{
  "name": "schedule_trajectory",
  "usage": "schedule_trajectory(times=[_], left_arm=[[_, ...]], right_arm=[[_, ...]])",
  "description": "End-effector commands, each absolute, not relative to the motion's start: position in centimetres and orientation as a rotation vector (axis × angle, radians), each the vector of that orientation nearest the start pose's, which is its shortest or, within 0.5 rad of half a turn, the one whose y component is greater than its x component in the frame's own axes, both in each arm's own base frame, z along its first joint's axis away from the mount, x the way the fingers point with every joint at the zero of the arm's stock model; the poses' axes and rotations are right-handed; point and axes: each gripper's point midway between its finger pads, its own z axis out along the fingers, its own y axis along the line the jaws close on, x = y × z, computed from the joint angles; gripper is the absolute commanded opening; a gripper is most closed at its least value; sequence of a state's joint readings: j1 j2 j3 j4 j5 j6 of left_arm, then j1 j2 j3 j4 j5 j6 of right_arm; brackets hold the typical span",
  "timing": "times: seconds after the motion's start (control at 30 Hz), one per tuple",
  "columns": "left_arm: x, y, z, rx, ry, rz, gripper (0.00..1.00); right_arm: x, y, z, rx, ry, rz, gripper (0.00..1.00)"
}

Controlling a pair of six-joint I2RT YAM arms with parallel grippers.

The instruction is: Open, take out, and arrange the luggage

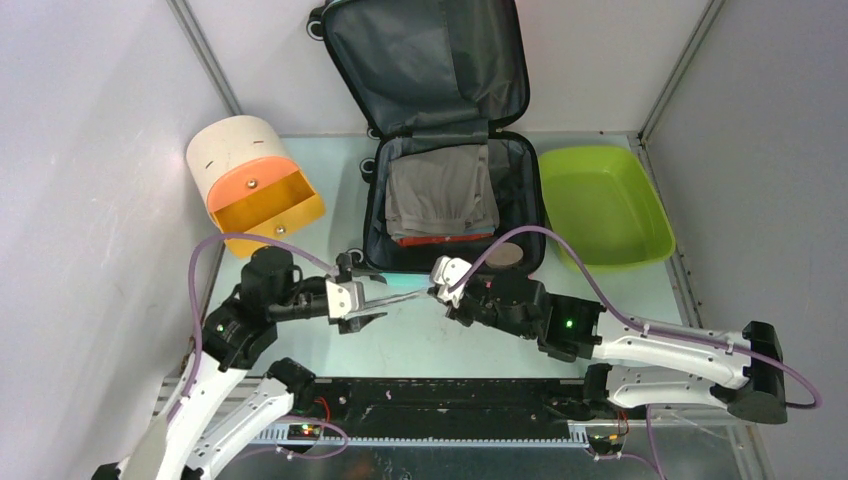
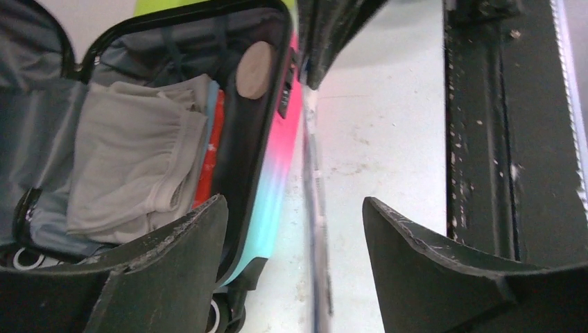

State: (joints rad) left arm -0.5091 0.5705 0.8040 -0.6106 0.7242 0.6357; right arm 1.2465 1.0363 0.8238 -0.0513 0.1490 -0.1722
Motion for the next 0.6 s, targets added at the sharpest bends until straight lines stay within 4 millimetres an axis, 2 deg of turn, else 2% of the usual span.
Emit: schedule_trajectory(times=[0.0, 0.07, 0.13, 0.2, 0.23, 0.3, 0.57], left_arm=[[12.2, -19.5, 25.2, 1.567, 1.219, -0.651, 0.78], [11.8, -19.6, 24.8, 1.595, 1.242, -0.672, 0.77], [12.3, -19.7, 24.4, 1.589, 1.283, -0.657, 0.72], [12.9, -19.6, 24.0, 1.583, 1.311, -0.624, 0.6], [13.3, -19.6, 24.1, 1.571, 1.321, -0.605, 0.5], [13.7, -19.7, 24.0, 1.55, 1.331, -0.597, 0.39], [14.8, -19.7, 23.8, 1.527, 1.405, -0.581, 0.02]], right_arm=[[14.0, 34.2, 28.0, -1.091, 1.417, 0.668, 0.0], [13.9, 34.3, 28.1, -1.088, 1.414, 0.667, 0.0], [13.9, 34.4, 28.2, -1.086, 1.412, 0.663, 0.0], [13.8, 34.5, 28.2, -1.084, 1.41, 0.662, 0.0], [13.9, 34.5, 28.3, -1.08, 1.41, 0.66, 0.0], [13.8, 34.6, 28.3, -1.081, 1.409, 0.659, 0.0], [13.9, 34.2, 28.7, -1.059, 1.408, 0.65, 0.0]])
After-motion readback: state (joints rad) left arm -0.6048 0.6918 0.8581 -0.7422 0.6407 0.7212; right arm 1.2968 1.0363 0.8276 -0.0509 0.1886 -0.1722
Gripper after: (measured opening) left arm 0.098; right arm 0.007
